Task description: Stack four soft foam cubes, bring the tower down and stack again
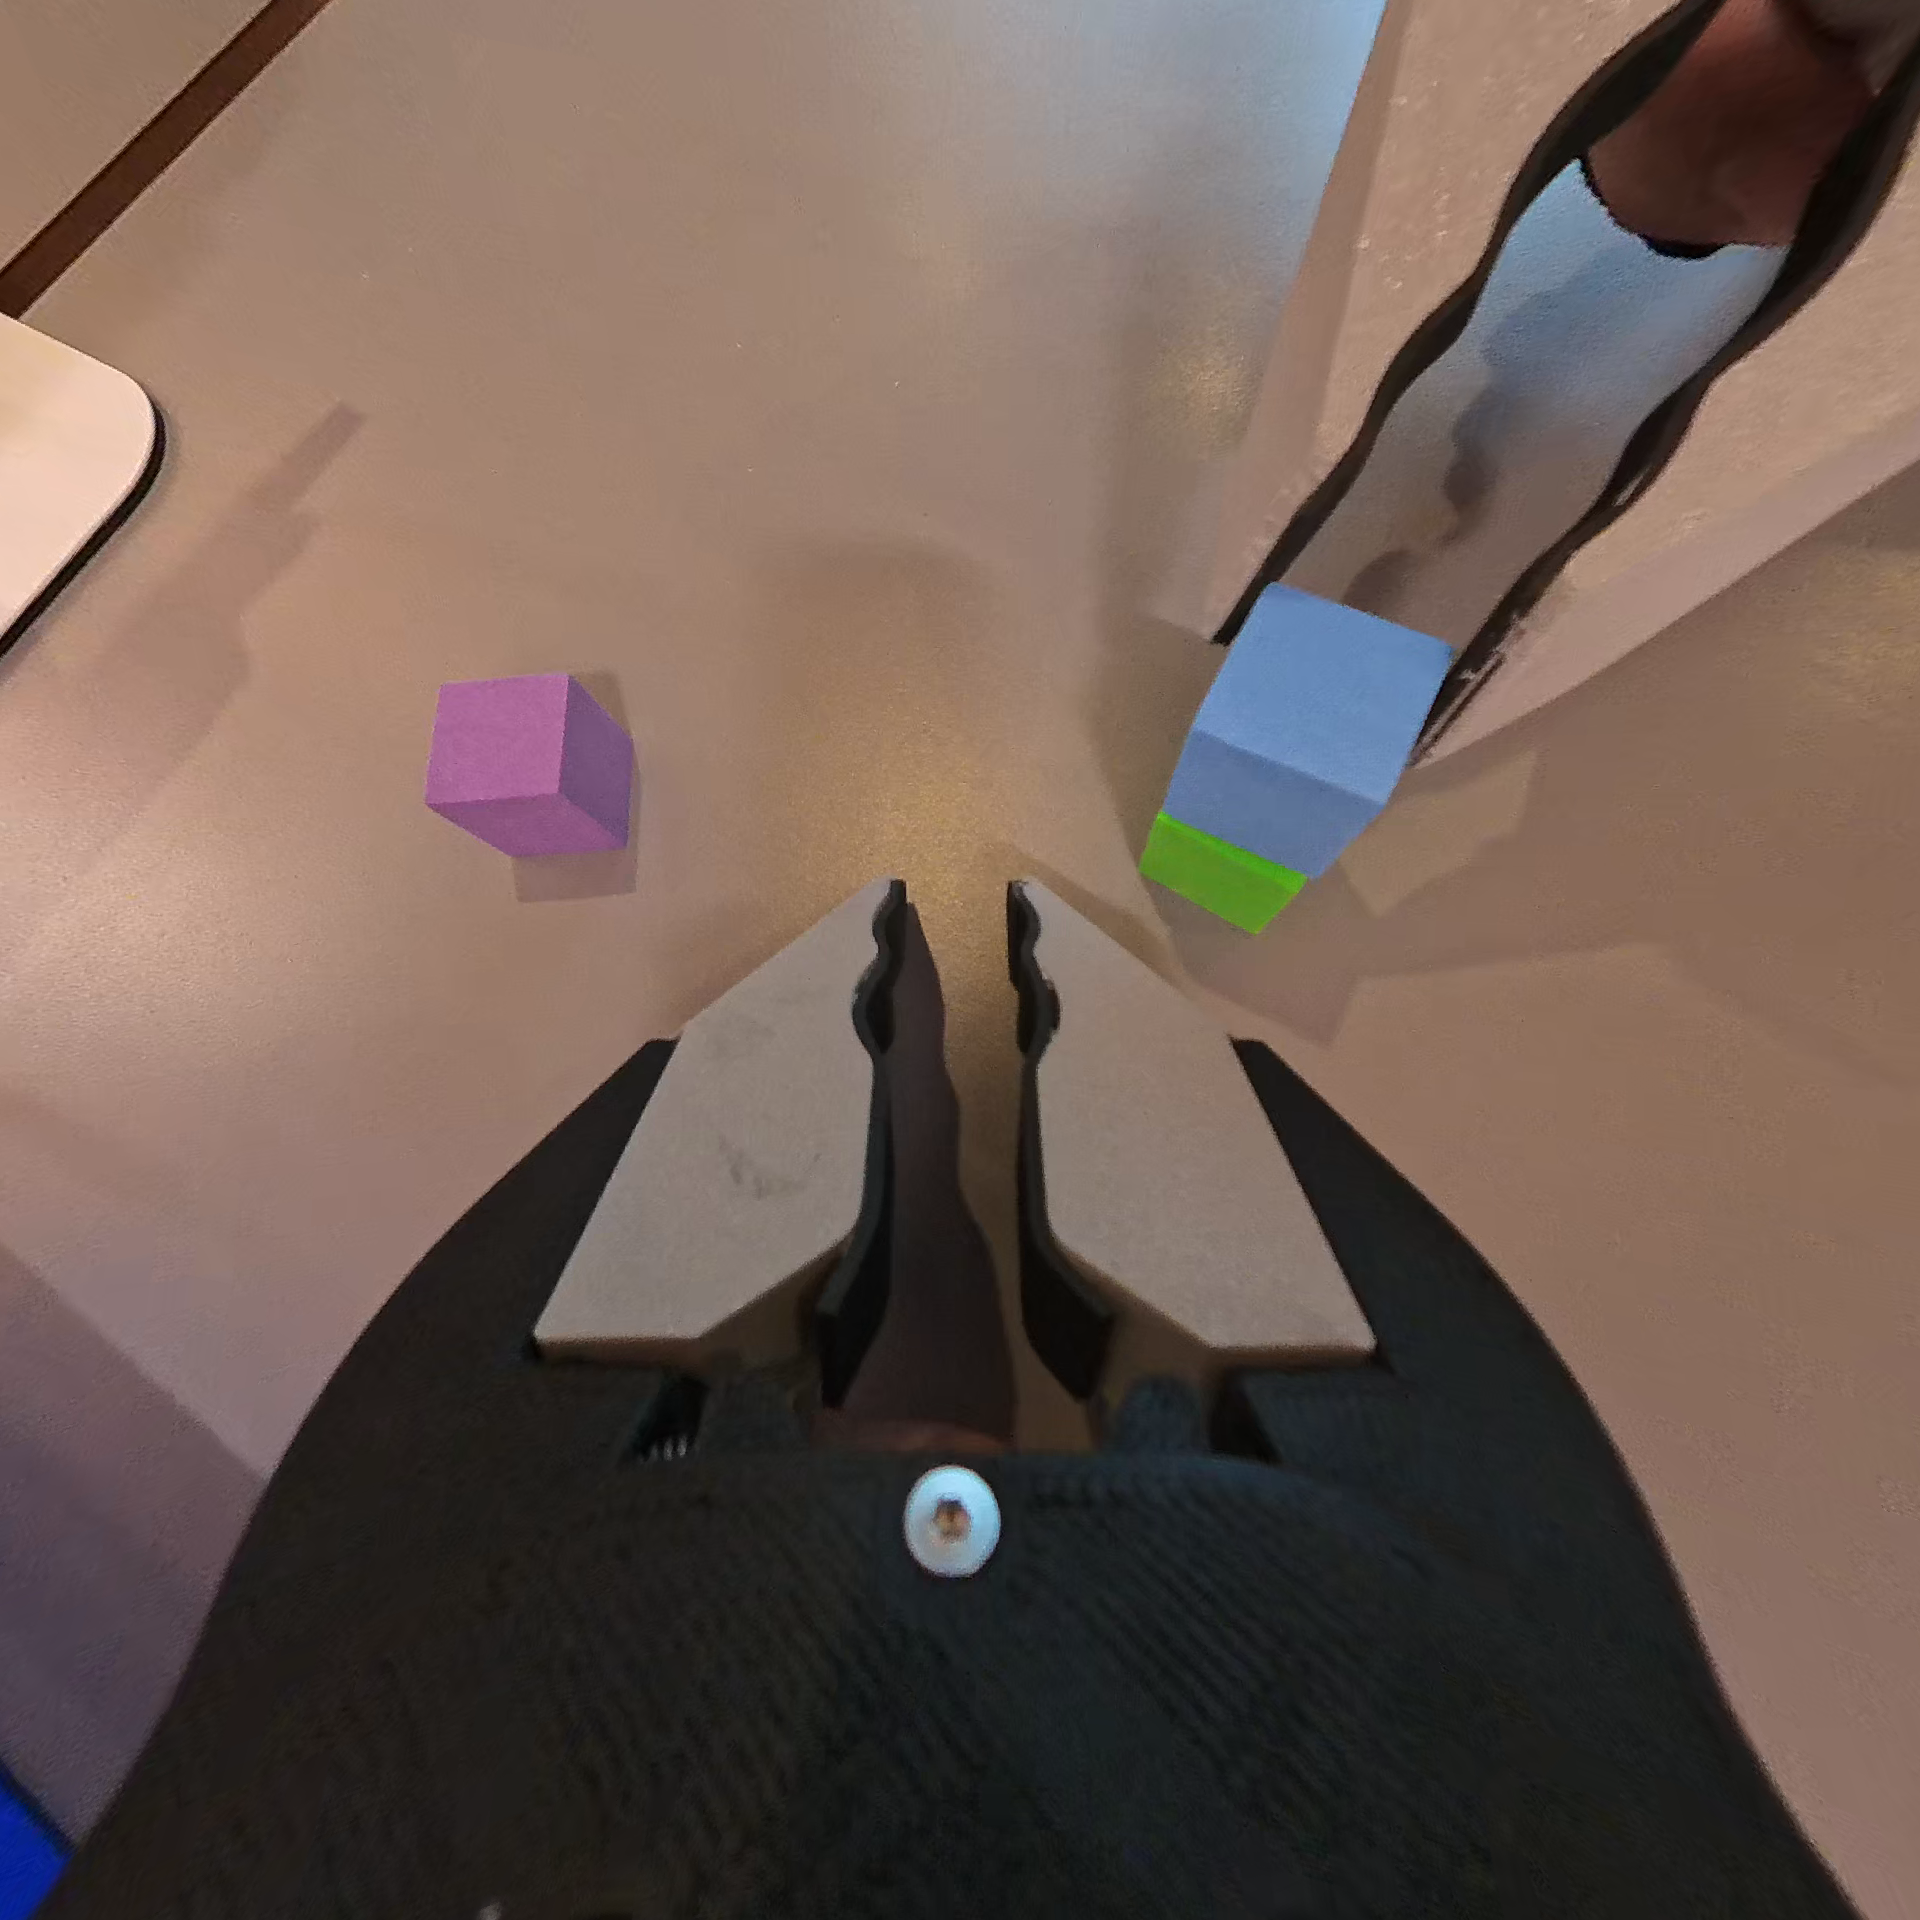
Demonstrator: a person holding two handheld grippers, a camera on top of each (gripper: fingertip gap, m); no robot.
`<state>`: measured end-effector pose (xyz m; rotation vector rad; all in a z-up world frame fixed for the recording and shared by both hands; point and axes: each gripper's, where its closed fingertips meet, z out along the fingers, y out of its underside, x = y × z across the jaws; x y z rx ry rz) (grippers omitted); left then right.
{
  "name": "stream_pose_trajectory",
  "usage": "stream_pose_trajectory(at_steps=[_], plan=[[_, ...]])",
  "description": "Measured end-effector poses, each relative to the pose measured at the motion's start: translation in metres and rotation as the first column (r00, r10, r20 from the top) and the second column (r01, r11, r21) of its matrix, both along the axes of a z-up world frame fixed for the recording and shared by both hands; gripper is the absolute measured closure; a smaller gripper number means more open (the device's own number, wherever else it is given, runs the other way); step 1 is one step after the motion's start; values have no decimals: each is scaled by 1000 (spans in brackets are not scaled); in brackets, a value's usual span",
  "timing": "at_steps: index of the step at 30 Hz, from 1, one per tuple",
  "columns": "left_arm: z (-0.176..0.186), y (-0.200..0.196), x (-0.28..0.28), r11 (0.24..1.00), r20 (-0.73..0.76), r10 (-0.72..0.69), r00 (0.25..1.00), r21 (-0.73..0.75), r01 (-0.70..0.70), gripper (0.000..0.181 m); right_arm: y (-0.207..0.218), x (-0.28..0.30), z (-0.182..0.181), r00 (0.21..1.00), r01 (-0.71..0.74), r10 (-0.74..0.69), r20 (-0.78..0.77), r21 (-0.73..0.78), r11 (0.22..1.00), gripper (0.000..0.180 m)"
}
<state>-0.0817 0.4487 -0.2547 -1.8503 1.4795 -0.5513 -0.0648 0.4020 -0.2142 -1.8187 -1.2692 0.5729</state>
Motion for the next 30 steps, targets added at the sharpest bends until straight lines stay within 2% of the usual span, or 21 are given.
stream_pose_trajectory(at_steps=[24, 30], plan=[[0, -1, 0, 1000, -5, -8, 1000, 19, 8, 166, 2, 0, -4, 1000, 16, -16, 18, 2, 1000, 155], [0, 1, 0, 1000, -2, 10, 1000, 14, -10, 162, 2, 1, -7, 1000, 12, -12, 10, -21, 1000, 143]])
